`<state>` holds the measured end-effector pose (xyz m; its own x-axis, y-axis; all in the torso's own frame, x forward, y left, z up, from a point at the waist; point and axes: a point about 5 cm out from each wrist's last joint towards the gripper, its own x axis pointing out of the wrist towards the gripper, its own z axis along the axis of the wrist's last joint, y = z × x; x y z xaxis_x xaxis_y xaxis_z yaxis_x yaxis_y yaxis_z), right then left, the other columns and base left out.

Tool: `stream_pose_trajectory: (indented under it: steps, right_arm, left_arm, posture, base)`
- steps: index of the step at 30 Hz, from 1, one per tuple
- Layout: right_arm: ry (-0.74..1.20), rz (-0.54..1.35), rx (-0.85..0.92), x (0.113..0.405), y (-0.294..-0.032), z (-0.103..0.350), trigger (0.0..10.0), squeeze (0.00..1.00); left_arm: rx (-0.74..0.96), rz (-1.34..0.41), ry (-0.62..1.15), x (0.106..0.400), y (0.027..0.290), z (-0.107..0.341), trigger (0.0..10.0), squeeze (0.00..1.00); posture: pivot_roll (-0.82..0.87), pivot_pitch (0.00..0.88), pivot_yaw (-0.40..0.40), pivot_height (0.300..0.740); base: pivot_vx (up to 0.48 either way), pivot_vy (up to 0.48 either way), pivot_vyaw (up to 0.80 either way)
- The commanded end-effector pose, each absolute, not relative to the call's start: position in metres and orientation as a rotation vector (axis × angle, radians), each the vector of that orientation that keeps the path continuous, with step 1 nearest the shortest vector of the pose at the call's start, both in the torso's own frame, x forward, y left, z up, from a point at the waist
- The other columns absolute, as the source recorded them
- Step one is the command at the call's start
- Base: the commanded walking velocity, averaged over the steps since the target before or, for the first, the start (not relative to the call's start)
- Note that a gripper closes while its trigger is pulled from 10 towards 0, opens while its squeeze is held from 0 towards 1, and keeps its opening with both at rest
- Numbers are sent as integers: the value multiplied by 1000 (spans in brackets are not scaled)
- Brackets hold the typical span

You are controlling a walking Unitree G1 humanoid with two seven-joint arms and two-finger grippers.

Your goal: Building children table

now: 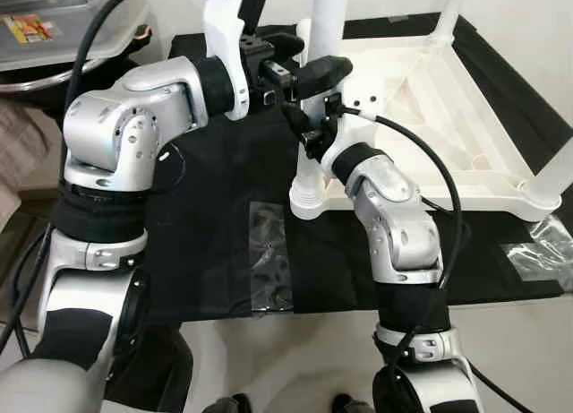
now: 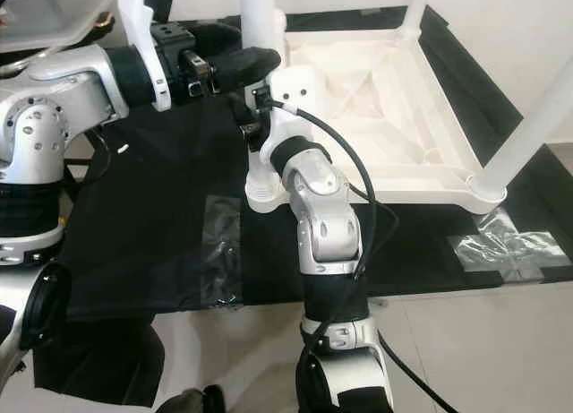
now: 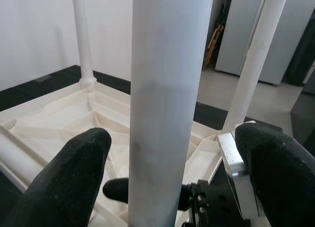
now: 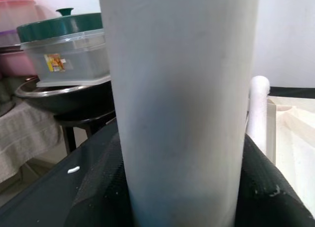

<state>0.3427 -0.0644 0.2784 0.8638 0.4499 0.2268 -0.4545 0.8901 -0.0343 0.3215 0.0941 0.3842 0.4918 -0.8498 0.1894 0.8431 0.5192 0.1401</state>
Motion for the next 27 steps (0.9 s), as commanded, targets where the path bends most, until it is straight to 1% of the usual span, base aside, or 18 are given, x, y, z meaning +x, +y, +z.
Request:
stream_pose_trajectory:
  steps: [1,6,8,9,11,12,16,18,22,24,27]
  right_arm:
    - [-78,501,93,346,-49,252,0,0]
    - [-75,442,66,339,-52,257,0,0]
    - [-78,428,53,336,-55,258,0,0]
    - [-78,428,53,336,-55,258,0,0]
    - [-85,425,48,336,-57,259,0,0]
    - [-85,425,48,336,-57,259,0,0]
    - [-92,429,44,336,-59,259,0,0]
    - [-93,431,42,336,-59,259,0,0]
    - [-98,438,32,335,-59,260,0,0]
    - [-99,439,29,335,-60,261,0,0]
    - [-101,440,26,335,-60,261,0,0]
  left_arm:
    - [36,-1037,-242,319,95,381,10000,0]
    - [14,-968,-235,324,96,372,10000,0]
    - [-15,-906,-217,336,105,363,10000,0]
    - [-15,-906,-217,336,105,363,10000,0]
    - [-47,-846,-212,342,117,358,10000,0]
    - [-47,-846,-212,342,117,358,10000,0]
    - [-80,-729,-219,346,140,355,10000,0]
    - [-85,-709,-219,347,144,354,10000,0]
    - [-120,-628,-226,346,172,349,10000,0]
    - [-133,-593,-233,347,181,347,10000,0]
    - [-147,-574,-241,346,187,347,10000,0]
  posture:
    - [11,193,20,740]
    - [4,189,18,740]
    - [0,187,18,740]
    - [0,187,18,740]
    - [0,186,18,740]
    - [0,186,18,740]
    - [5,179,17,740]
    - [5,179,17,740]
    - [8,172,16,740]
    - [9,171,14,740]
    - [10,170,14,740]
  base:
    - [0,0,0]
    - [0,0,0]
    - [0,0,0]
    - [0,0,0]
    - [0,0,0]
    - [0,0,0]
    - [0,0,0]
    - [0,0,0]
    - [0,0,0]
    - [0,0,0]
    - [0,0,0]
